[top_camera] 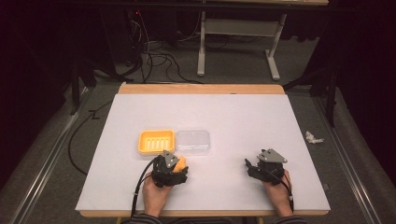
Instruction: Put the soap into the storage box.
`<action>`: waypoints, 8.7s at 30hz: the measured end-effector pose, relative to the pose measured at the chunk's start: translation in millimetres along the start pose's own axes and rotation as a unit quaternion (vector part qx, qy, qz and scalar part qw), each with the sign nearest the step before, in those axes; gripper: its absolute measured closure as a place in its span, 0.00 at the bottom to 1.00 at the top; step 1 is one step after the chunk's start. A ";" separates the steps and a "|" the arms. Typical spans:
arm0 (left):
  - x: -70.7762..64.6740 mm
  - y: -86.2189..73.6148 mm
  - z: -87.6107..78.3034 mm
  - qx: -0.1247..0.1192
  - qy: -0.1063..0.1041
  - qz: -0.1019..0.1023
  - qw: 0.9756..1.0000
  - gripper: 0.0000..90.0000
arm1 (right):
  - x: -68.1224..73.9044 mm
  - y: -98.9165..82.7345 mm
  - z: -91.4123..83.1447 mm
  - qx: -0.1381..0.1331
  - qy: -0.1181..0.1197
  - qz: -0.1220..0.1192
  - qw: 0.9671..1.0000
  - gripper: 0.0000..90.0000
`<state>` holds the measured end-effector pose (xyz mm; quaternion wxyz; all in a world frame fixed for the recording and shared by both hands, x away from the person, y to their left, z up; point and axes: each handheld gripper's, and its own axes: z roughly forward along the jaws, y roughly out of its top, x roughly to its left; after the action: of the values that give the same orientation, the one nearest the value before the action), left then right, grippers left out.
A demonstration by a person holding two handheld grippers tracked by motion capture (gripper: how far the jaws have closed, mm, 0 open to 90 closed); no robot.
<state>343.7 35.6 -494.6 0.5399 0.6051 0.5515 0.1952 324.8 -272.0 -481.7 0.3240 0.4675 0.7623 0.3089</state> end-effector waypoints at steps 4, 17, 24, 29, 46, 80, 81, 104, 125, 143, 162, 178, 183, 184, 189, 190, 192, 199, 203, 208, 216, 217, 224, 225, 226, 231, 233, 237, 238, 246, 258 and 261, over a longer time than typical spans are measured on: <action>0.4 -0.4 -0.3 0.000 0.001 0.000 1.000 0.28 | 0.3 0.0 0.0 0.001 0.000 0.002 1.000 0.29; 1.1 -0.6 -0.2 0.001 0.001 -0.007 1.000 0.30 | 0.4 0.2 0.3 0.001 -0.001 -0.003 1.000 0.29; 2.1 0.2 -0.9 0.004 -0.004 -0.010 1.000 0.30 | 0.5 0.2 0.3 0.002 -0.001 -0.003 1.000 0.29; 2.5 -0.4 -2.2 0.001 -0.006 -0.012 1.000 0.30 | 0.4 0.2 0.3 0.002 -0.001 -0.003 1.000 0.29; 1.1 14.7 -15.2 -0.018 -0.028 -0.035 0.999 0.31 | -0.8 -0.1 -0.1 -0.001 0.002 0.003 1.000 0.30; 10.3 52.8 -26.3 -0.046 -0.033 -0.048 0.997 0.31 | -2.2 -0.8 -1.5 -0.010 0.004 0.006 1.000 0.30; 10.1 53.4 -26.2 -0.047 -0.032 -0.051 0.997 0.31 | -2.2 -0.8 -1.5 -0.010 0.004 0.006 1.000 0.30; 22.5 69.3 -24.3 -0.056 -0.015 -0.053 0.997 0.30 | -3.8 -1.8 -2.9 -0.019 0.005 0.012 1.000 0.29; 33.7 95.2 -0.4 -0.044 0.005 -0.069 0.997 0.30 | -4.2 -1.9 -3.4 -0.021 0.008 0.016 1.000 0.29; 54.4 96.0 28.4 -0.029 0.067 -0.051 0.996 0.30 | -5.8 -2.1 -4.0 -0.022 0.015 0.024 0.999 0.29; 64.0 76.4 44.8 0.023 0.072 -0.017 0.997 0.30 | -8.7 -2.1 -2.8 -0.015 0.002 0.043 0.999 0.28; 68.8 70.9 49.0 0.037 0.054 -0.024 0.998 0.30 | -11.9 -1.9 -1.1 -0.012 0.002 0.061 0.998 0.28; 69.6 71.9 49.1 0.036 0.061 -0.024 0.997 0.30 | -11.0 -1.6 -1.3 -0.008 0.005 0.054 0.998 0.28; 69.5 71.8 48.8 0.031 0.064 -0.015 0.997 0.29 | -10.7 -1.7 -1.3 -0.010 0.005 0.052 0.999 0.28; 69.9 80.2 38.9 0.006 0.059 -0.021 0.998 0.18 | -9.0 -1.7 -2.0 -0.014 0.007 0.045 0.999 0.28; 70.1 82.2 36.0 0.004 0.058 -0.025 0.998 0.17 | -9.0 -1.6 -1.9 -0.013 0.008 0.042 0.999 0.28; 70.4 85.6 30.6 0.003 0.055 -0.031 0.998 0.17 | -8.6 -1.6 -2.0 -0.012 0.006 0.041 0.999 0.27; 71.0 93.0 13.7 -0.008 0.049 -0.037 0.998 0.17 | -8.6 -1.9 -2.9 -0.016 0.004 0.044 0.999 0.27; 66.7 92.2 7.4 -0.005 0.043 -0.032 0.999 0.17 | -8.3 -1.8 -2.8 -0.017 0.003 0.040 0.999 0.27; 56.5 91.4 0.2 -0.016 0.031 -0.032 0.999 0.17 | -8.3 -1.8 -2.7 -0.015 0.005 0.040 0.999 0.27; 47.2 84.9 -8.4 -0.033 0.030 -0.030 0.999 0.17 | -8.6 -2.2 -3.2 -0.020 0.004 0.043 0.999 0.27; 47.3 84.4 -9.5 -0.036 0.031 -0.031 0.998 0.17 | -8.7 -2.2 -3.1 -0.020 0.004 0.043 0.999 0.27; 45.9 83.0 -18.9 -0.050 0.034 -0.044 0.997 0.17 | -8.6 -2.2 -3.3 -0.020 0.009 0.040 0.999 0.28; 45.6 82.3 -19.8 -0.052 0.034 -0.046 0.997 0.17 | -8.5 -2.1 -3.3 -0.019 0.009 0.038 0.999 0.27; 45.2 81.6 -21.0 -0.053 0.034 -0.049 0.997 0.17 | -8.5 -2.0 -3.1 -0.018 0.010 0.037 0.999 0.28; 46.2 78.7 -31.5 -0.036 0.023 -0.028 0.999 0.17 | -8.0 -1.7 -2.8 -0.014 0.006 0.041 0.999 0.27; 43.8 78.3 -32.1 -0.048 0.021 -0.037 0.998 0.17 | -8.7 -1.7 -2.3 -0.014 0.003 0.047 0.999 0.27; 36.1 75.1 -32.5 -0.074 0.016 -0.057 0.996 0.17 | -10.1 -2.0 -2.8 -0.016 0.007 0.052 0.999 0.27; 35.5 73.8 -33.5 -0.069 0.015 -0.054 0.996 0.17 | -9.5 -1.9 -2.6 -0.015 0.005 0.047 0.999 0.27; 25.5 63.3 -39.7 -0.065 0.003 -0.054 0.996 0.17 | -9.0 -1.6 -2.0 -0.013 0.004 0.045 0.999 0.27; 8.9 51.6 -41.1 -0.062 -0.020 -0.046 0.997 0.17 | -8.3 -1.6 -2.1 -0.014 0.006 0.038 0.999 0.27; 6.9 49.1 -40.6 -0.056 -0.023 -0.043 0.997 0.17 | -8.5 -1.9 -2.8 -0.016 0.003 0.044 0.999 0.27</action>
<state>334.6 68.9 -440.6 0.5937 0.5539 0.5525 0.1885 324.6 -281.0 -479.8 0.3152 0.4944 0.7369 0.3365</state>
